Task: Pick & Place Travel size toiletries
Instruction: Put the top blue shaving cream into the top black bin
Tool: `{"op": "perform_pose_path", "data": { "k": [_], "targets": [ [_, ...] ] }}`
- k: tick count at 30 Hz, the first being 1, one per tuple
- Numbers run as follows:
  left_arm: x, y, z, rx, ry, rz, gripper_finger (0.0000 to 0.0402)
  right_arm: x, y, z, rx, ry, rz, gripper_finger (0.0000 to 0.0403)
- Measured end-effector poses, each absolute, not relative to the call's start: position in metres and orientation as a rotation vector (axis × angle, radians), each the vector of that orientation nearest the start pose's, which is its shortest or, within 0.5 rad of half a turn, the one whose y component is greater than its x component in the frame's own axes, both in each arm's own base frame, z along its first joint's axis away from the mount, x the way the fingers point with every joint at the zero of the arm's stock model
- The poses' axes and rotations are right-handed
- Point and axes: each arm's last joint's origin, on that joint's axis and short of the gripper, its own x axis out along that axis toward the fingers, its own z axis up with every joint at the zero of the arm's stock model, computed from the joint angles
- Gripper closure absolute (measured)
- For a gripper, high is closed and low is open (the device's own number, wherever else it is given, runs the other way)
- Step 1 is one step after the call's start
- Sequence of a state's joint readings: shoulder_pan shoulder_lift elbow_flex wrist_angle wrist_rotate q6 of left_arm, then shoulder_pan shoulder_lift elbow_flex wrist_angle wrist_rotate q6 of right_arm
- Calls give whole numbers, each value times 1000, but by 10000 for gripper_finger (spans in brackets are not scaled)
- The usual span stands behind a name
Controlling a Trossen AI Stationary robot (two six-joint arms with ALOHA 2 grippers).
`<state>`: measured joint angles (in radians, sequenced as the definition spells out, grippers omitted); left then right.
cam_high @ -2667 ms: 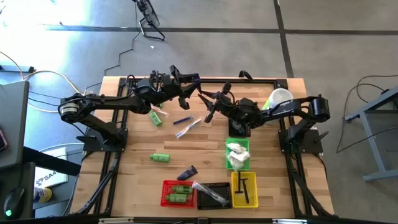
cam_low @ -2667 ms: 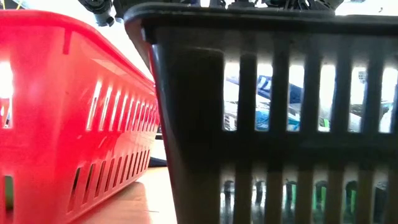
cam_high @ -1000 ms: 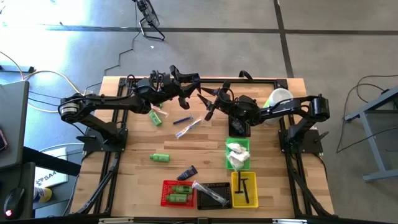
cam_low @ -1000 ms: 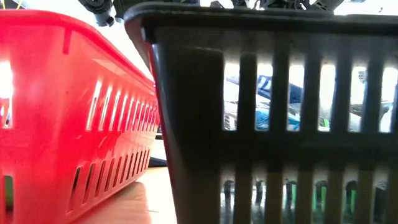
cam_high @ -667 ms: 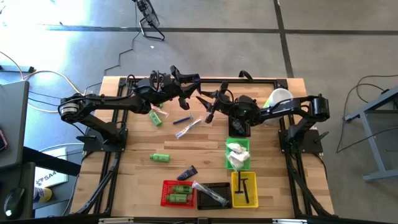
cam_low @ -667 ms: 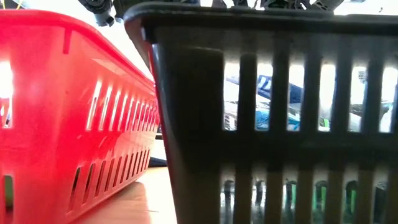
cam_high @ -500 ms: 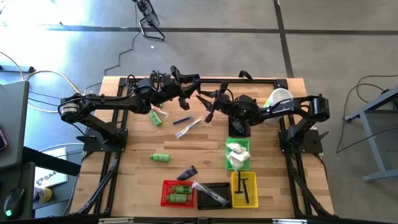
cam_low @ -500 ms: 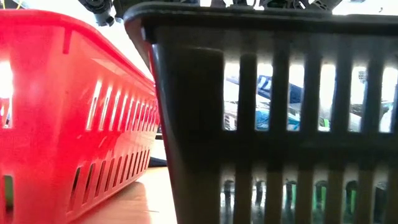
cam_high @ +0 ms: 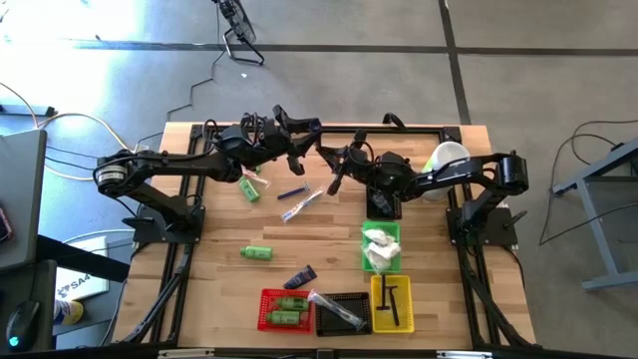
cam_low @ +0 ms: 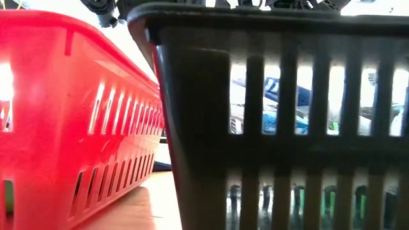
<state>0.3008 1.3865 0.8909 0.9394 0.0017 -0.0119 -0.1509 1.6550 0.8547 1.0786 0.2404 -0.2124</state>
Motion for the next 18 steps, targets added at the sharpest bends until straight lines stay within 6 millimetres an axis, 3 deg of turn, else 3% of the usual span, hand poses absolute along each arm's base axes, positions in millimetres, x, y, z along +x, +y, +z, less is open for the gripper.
{"op": "perform_pose_path", "data": {
  "k": [18],
  "targets": [
    [291, 90, 338, 57, -412, 287, 246, 343, -60, 256, -195, -207, -444, 399]
  ]
}}
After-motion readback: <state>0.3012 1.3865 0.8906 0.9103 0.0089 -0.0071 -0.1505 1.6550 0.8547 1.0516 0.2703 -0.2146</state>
